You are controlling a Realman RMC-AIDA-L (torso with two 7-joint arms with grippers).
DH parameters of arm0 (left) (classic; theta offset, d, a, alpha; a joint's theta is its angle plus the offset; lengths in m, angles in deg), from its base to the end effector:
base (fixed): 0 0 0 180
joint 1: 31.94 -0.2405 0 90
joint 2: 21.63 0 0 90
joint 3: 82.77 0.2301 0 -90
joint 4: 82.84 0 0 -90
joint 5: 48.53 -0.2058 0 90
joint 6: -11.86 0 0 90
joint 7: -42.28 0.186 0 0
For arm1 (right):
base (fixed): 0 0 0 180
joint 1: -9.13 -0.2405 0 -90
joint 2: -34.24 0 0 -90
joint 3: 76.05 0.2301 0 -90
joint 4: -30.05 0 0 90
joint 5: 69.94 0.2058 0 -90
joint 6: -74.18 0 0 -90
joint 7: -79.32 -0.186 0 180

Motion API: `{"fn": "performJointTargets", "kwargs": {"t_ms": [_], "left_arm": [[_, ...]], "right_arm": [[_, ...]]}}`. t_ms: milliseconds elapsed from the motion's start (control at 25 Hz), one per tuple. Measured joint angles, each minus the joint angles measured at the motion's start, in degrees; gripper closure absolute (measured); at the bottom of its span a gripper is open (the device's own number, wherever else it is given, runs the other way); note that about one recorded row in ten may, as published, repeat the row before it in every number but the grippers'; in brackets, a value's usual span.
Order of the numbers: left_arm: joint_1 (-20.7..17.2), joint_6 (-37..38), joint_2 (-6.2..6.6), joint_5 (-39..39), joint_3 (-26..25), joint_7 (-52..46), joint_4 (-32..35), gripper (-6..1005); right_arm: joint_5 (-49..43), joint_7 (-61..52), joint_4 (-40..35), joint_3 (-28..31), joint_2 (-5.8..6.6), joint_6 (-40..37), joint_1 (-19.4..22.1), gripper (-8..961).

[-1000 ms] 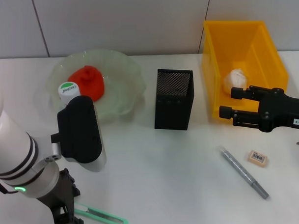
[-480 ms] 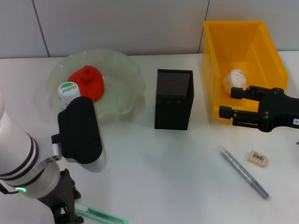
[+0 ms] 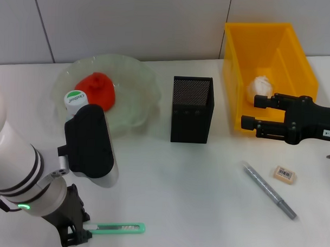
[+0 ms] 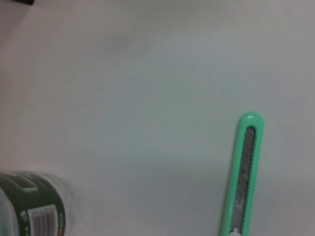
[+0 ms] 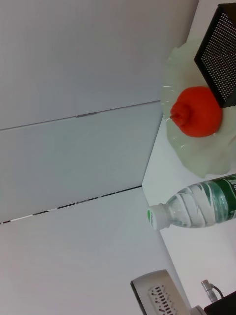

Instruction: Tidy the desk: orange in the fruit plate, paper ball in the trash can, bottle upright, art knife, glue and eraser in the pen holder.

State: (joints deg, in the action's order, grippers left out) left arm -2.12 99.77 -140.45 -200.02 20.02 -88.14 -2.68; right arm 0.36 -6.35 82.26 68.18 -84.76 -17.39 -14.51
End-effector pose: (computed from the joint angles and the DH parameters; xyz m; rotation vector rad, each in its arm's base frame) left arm -0.1936 0.2924 -0.0765 -2.8592 -0.1931 0.9193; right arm 0.2353 0.3347 0.0411 -2.5203 0.6178 0.7248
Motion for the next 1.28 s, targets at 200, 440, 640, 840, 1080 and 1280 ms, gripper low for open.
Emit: {"fn": "performJointTargets", "kwargs": {"t_ms": [200,440,640,840,1080,1280], "left_arm": [[0.1,-0.1,0.0,0.0,-0.3,-0.1,-0.2,704],[0.6,0.0,-0.01,0.1,-0.3,-0.2,-1.3,723],[1.0,0.0,-0.12,0.2,-0.4,-0.3,-2.3,790],[1.1,0.4,-0.15,0.4,-0.5,-0.5,-1.9,801],[1.6,0.6,-0.18,0.5,-0.7,-1.6,-1.0,801],[1.9,0.7,-0.19,0.5,-0.8,-2.2,-0.9,801]], "right_arm": [[0.2,0.0,0.0,0.0,0.0,0.0,0.1,203],[0.3,0.0,0.0,0.0,0.0,0.0,0.1,202],[0.3,0.0,0.0,0.0,0.0,0.0,0.0,202],[0.3,0.0,0.0,0.0,0.0,0.0,0.0,202],[0.4,0.0,0.0,0.0,0.0,-0.1,0.1,202],[0.5,0.0,0.0,0.0,0.0,-0.2,0.2,202]]}}
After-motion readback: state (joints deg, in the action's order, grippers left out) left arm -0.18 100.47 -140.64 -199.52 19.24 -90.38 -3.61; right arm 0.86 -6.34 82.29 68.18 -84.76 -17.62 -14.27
